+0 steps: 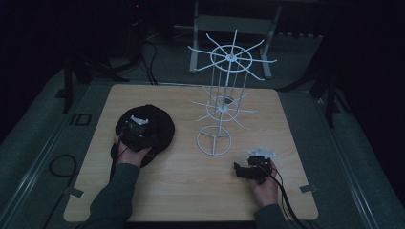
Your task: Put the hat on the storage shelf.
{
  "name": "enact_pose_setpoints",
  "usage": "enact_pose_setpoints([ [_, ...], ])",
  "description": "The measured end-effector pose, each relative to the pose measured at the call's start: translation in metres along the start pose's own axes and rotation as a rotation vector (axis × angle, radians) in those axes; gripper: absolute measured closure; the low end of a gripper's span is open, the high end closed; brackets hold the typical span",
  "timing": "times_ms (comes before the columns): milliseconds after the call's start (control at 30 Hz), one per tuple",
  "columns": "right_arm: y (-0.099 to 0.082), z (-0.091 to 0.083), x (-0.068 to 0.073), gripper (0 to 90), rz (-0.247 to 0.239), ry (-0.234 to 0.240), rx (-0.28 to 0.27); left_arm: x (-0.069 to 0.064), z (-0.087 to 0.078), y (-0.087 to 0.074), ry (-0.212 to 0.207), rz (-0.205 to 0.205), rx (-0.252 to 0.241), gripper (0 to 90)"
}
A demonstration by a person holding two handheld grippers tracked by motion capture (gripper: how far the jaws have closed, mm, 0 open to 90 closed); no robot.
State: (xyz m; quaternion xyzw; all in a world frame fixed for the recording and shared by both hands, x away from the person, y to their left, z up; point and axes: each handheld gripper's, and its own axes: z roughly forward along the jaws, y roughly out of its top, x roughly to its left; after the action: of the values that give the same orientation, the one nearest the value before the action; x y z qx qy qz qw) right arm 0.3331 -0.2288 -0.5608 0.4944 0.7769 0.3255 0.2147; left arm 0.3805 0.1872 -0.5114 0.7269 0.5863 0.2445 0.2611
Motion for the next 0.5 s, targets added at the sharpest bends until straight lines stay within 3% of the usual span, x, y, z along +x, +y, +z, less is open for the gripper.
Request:
enact_pose_setpoints([
  [100, 0.000, 0.000, 0.000, 11.0, 0.000, 0.000, 0.000, -0.002, 0.001, 0.000, 0.028, 0.018, 0.009, 22.6],
  [133, 0.000, 0.000, 0.000, 11.0, 0.000, 0.000, 0.000, -0.003, 0.001, 0.000, 0.051, 0.022, 0.025, 34.0],
  [200, 0.000, 0.000, 0.000, 11.1, 0.000, 0.000, 0.000, -0.003, 0.000, 0.001, 0.051, 0.024, 0.030, 50.6],
  [233, 0.000, 0.000, 0.000, 11.0, 0.000, 0.000, 0.000, -0.002, -0.001, 0.001, 0.040, 0.024, 0.035, 50.6],
  [267, 0.000, 0.000, 0.000, 11.1, 0.000, 0.000, 0.000, -0.002, -0.002, 0.002, 0.030, 0.026, 0.034, 64.7],
  [400, 0.000, 0.000, 0.000, 11.1, 0.000, 0.000, 0.000, -0.001, -0.007, 0.003, 0.024, 0.032, 0.008, 83.3],
  [500, 0.000, 0.000, 0.000, 11.0, 0.001, 0.000, 0.000, 0.002, -0.014, 0.003, -0.006, 0.009, -0.030, 85.8],
])
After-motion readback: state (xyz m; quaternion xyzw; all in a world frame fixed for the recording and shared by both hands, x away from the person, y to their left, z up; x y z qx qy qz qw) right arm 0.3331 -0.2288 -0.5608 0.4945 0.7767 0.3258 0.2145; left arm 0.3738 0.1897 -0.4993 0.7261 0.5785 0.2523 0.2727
